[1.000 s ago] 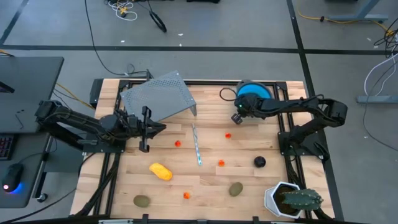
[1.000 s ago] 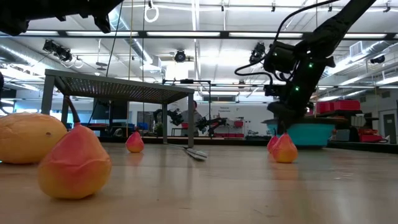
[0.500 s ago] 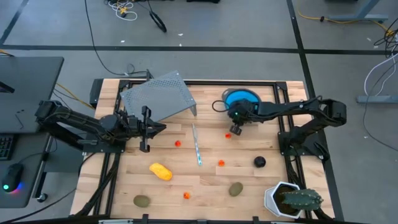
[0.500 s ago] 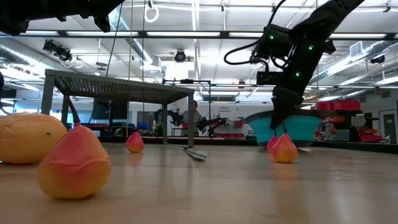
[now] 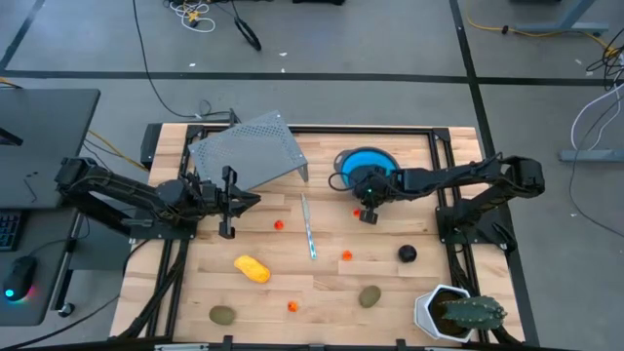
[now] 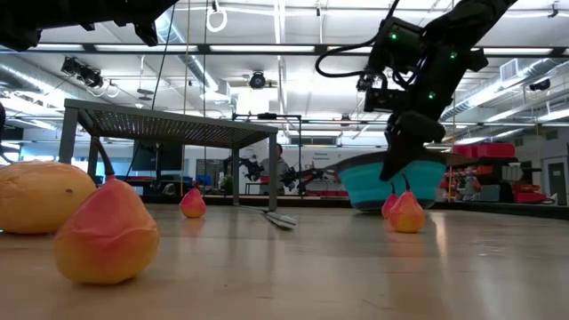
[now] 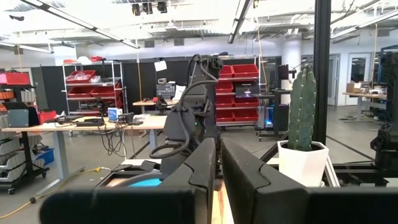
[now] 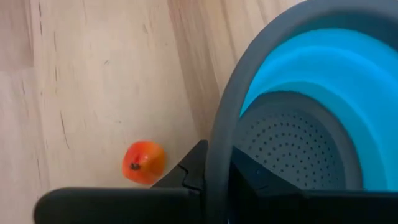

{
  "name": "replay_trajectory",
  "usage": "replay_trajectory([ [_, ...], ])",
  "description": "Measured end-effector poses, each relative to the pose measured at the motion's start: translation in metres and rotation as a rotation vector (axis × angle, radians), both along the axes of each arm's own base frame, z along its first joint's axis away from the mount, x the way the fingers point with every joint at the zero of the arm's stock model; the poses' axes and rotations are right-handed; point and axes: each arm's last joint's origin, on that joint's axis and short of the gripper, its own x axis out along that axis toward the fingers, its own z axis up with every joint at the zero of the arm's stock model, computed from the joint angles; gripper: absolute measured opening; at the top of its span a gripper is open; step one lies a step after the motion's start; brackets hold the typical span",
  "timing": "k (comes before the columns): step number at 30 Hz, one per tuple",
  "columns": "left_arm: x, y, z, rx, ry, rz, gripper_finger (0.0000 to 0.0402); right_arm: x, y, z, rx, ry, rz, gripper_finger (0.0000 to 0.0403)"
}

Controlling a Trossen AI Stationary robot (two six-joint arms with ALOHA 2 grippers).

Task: Pick & Place Fruit
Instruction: Put the blue strainer bowl on the shelf

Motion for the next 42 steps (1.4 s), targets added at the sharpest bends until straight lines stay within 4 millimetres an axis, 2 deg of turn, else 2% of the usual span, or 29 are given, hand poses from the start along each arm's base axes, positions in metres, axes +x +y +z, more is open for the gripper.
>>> replay_trajectory([
  [6,0.0,0.0,0.0,-0.003,0.0,-0.001,0.0036,0.0007,-0.0004,0.0003,0.031,-0.014,0.003,0.0045],
  [16,0.0,0.0,-0.0001,-0.004,0.0,-0.001,0.0036,0.0006,-0.0003,0.0001,0.053,-0.024,-0.034,0.011],
  [24,0.0,0.0,-0.0001,-0.004,0.0,-0.001,0.0036,0.0001,-0.001,-0.0001,0.045,-0.028,-0.087,0.0117],
  [29,0.0,0.0,-0.0001,-0.004,0.0,-0.001,0.0036,-0.0026,-0.0017,-0.0013,0.029,-0.002,-0.121,0.0101],
  [38,-0.0001,0.0,0.0,-0.005,-0.002,-0.001,0.0036,-0.0041,-0.0017,-0.0026,0.029,0.006,-0.149,0.0022],
  [42,0.0,-0.0001,0.0,-0.007,-0.002,-0.002,0.0036,-0.0006,-0.0024,0.0033,0.004,0.001,-0.145,0.0015],
])
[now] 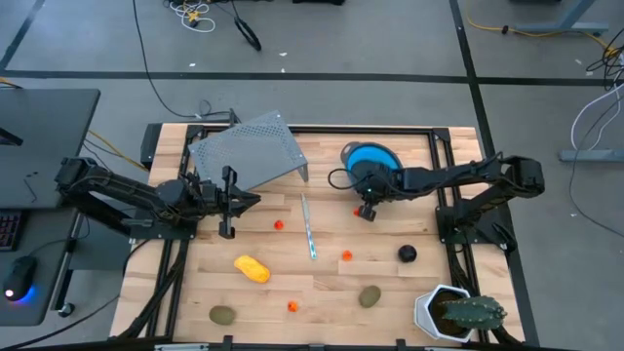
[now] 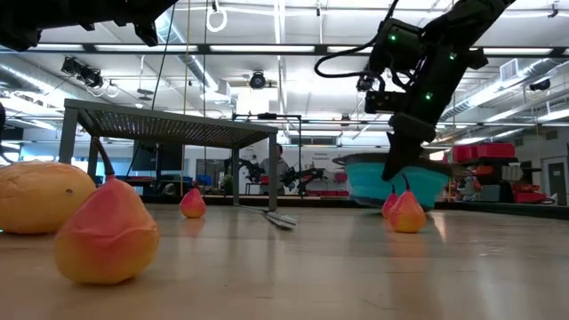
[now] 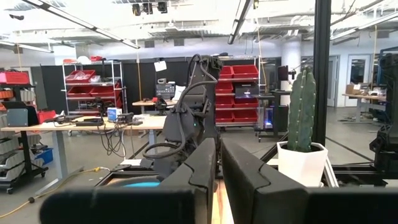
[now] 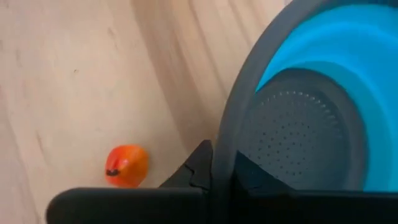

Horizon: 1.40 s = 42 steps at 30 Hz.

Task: Pick & Place Fruit
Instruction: Put the blue strainer bowl on the shelf

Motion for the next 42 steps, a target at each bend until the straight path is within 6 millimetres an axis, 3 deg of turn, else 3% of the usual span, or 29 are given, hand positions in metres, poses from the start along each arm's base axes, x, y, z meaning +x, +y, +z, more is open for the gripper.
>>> replay_trajectory([
  [3,0.0,0.0,0.0,0.001,-0.002,0.0,0.0036,0.012,0.002,0.019,-0.066,-0.034,0.017,0.0012],
  [9,0.0,0.0,0.001,0.002,-0.006,0.001,0.0036,0.041,0.011,0.083,-0.259,-0.177,0.101,0.0011],
  [12,0.0,0.0,0.001,0.004,-0.006,0.002,0.0036,0.052,0.015,0.117,-0.342,-0.274,0.116,0.001],
  [18,-0.001,0.0,0.003,-0.006,-0.036,0.0,0.0036,0.073,0.025,0.157,-0.425,-0.567,0.272,0.001],
  [23,-0.001,-0.001,0.004,0.008,-0.047,-0.054,0.0036,0.093,0.026,0.157,-0.428,-0.588,0.344,0.001],
  [30,-0.003,-0.002,0.008,0.013,-0.084,-0.096,0.0036,0.128,0.024,0.14,-0.463,-0.448,0.416,0.001],
  [38,-0.003,-0.002,0.008,0.018,-0.083,-0.095,0.0036,0.15,0.023,0.146,-0.588,-0.394,0.535,0.001],
  [42,-0.003,-0.002,0.008,0.019,-0.085,-0.094,0.0036,0.162,0.022,0.137,-0.672,-0.364,0.635,0.001],
])
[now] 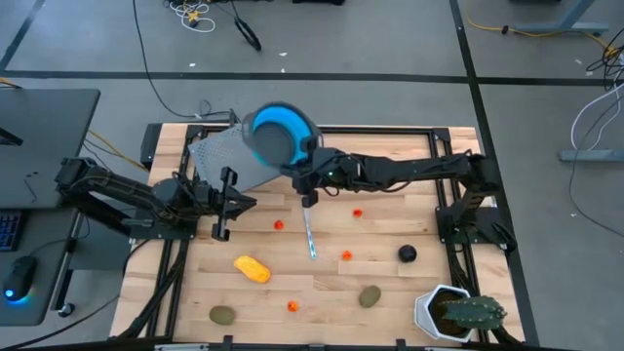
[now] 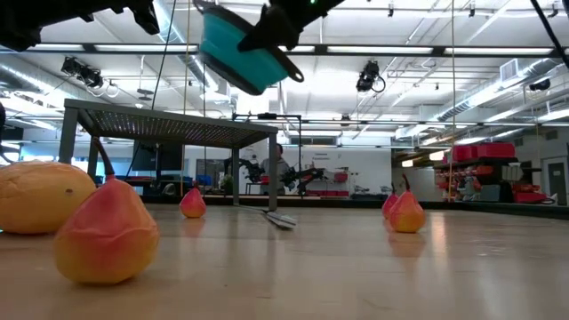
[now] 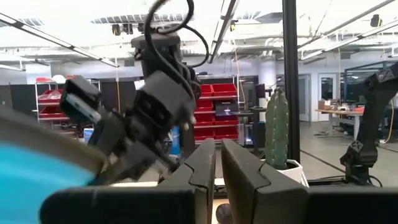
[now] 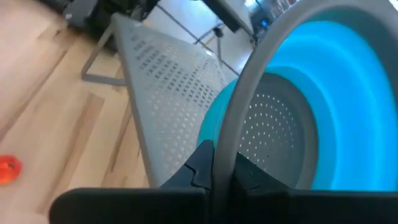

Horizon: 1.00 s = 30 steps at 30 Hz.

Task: Pick & Place Fruit
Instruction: Put the blue strainer bowl on the shelf

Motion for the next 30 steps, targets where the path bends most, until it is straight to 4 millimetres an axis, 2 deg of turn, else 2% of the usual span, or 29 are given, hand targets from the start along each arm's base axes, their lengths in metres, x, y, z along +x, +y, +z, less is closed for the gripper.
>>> replay_trajectory([
  [4,0.0,0.0,0.0,-0.006,0.001,0.001,0.0036,0.006,-0.007,-0.012,-0.009,0.029,-0.003,0.001],
  [10,0.001,0.0,-0.002,-0.002,0.022,0.001,0.0036,0.007,-0.013,-0.02,0.036,0.054,-0.045,0.0015],
  [30,0.002,0.001,-0.005,-0.009,0.053,0.047,0.0036,0.005,-0.013,-0.024,0.075,0.08,-0.064,0.0031],
])
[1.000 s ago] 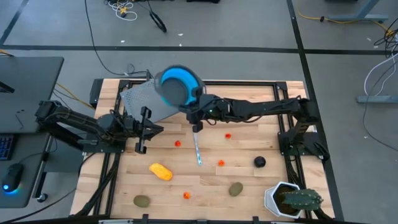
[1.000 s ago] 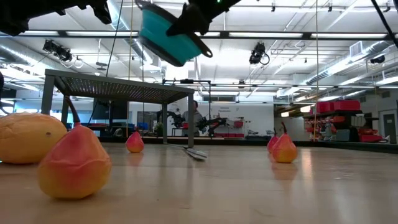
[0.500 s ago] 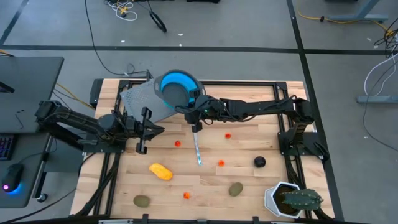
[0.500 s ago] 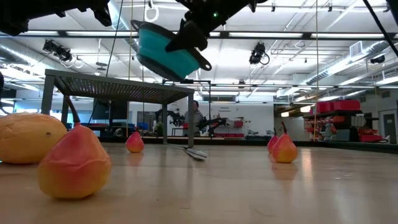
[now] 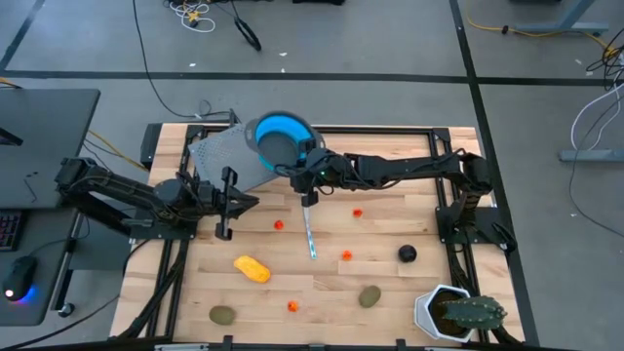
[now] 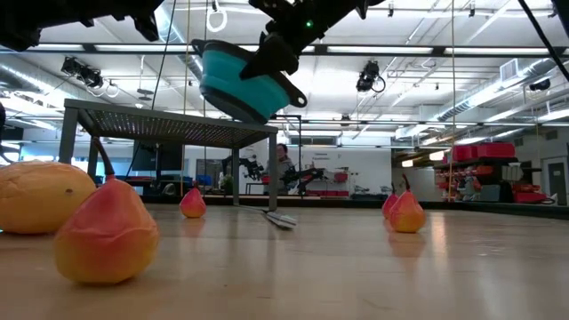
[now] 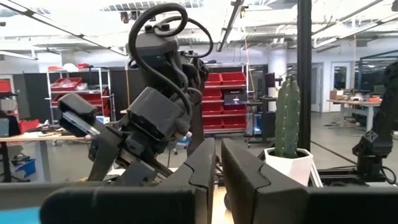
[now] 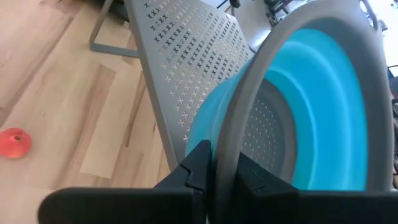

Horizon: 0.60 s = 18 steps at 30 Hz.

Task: Pick & Place Fruit
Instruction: Put the blue strainer bowl on the shelf

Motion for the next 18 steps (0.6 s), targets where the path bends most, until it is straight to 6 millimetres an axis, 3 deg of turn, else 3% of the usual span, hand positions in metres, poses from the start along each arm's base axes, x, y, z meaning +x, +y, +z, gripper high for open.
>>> replay_trajectory([
  [7,0.0007,0.0004,-0.0023,0.0,0.026,0.019,0.0036,-0.0006,-0.0012,-0.0008,0.001,0.009,-0.003,0.0035],
  [18,0.0014,0.0025,-0.0055,-0.014,0.064,0.095,0.0036,0.0001,-0.0011,-0.0033,0.044,0.002,-0.024,0.0076],
])
